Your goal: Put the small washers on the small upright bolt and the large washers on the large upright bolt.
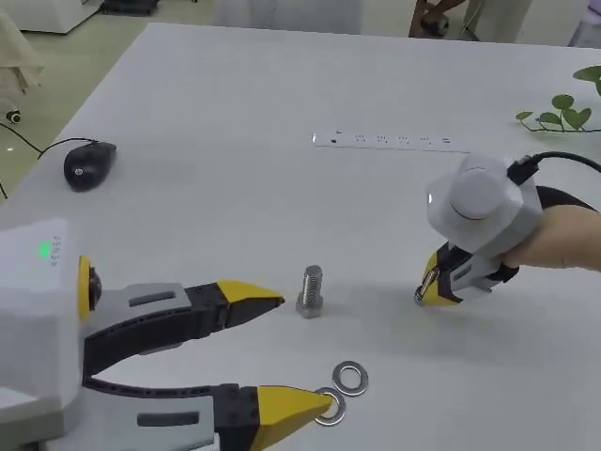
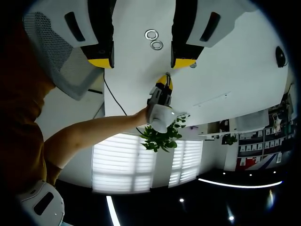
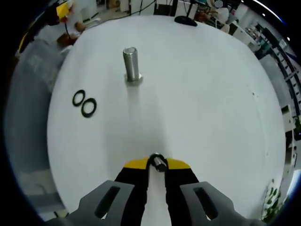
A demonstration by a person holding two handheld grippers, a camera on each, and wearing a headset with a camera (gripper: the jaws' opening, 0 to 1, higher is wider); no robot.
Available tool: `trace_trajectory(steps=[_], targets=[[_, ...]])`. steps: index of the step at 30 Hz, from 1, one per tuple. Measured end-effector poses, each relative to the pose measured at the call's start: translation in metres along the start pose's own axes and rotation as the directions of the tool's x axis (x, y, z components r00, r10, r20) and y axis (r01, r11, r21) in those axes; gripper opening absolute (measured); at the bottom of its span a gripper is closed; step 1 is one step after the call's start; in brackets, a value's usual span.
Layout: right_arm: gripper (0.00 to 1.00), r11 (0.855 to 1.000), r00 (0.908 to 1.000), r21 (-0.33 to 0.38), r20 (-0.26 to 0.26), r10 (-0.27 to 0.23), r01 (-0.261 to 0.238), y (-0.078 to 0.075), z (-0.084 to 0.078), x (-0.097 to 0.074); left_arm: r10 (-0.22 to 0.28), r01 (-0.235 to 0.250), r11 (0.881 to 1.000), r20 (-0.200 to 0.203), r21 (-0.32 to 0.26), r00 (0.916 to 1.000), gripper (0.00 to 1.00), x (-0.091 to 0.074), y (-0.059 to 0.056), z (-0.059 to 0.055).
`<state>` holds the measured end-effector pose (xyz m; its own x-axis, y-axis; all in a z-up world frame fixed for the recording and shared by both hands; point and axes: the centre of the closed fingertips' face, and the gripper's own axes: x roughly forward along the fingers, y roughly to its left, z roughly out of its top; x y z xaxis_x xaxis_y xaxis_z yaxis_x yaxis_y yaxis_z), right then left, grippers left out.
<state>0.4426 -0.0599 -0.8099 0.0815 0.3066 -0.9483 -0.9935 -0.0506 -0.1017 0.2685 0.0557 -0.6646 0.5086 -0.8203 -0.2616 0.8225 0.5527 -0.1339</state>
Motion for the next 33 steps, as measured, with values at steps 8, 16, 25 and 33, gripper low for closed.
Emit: trace_trajectory(steps=[8,16,25,33], targets=[[0.14,1.000,0.9999,-0.017,-0.011,0.001,-0.001,0.004,-0.003,-0.001,0.005,-0.005,1.000,0.001,-0.003,1.0000,0.47,0.001,0.000,-0.001],[0.15,1.000,0.9999,-0.012,-0.003,-0.014,0.014,0.005,-0.003,-0.009,0.010,-0.010,1.000,0.004,0.003,0.9999,0.47,-0.001,-0.003,0.000],[0.15,0.999,0.9989,-0.008,0.013,-0.046,0.046,0.007,-0.003,-0.026,0.008,-0.009,1.000,0.015,0.017,0.9999,0.47,-0.002,-0.009,0.004],[0.15,0.997,0.9959,-0.005,0.038,-0.082,0.082,0.013,-0.005,-0.046,0.004,-0.005,1.000,0.022,0.027,0.9998,0.48,-0.003,-0.016,0.007]])
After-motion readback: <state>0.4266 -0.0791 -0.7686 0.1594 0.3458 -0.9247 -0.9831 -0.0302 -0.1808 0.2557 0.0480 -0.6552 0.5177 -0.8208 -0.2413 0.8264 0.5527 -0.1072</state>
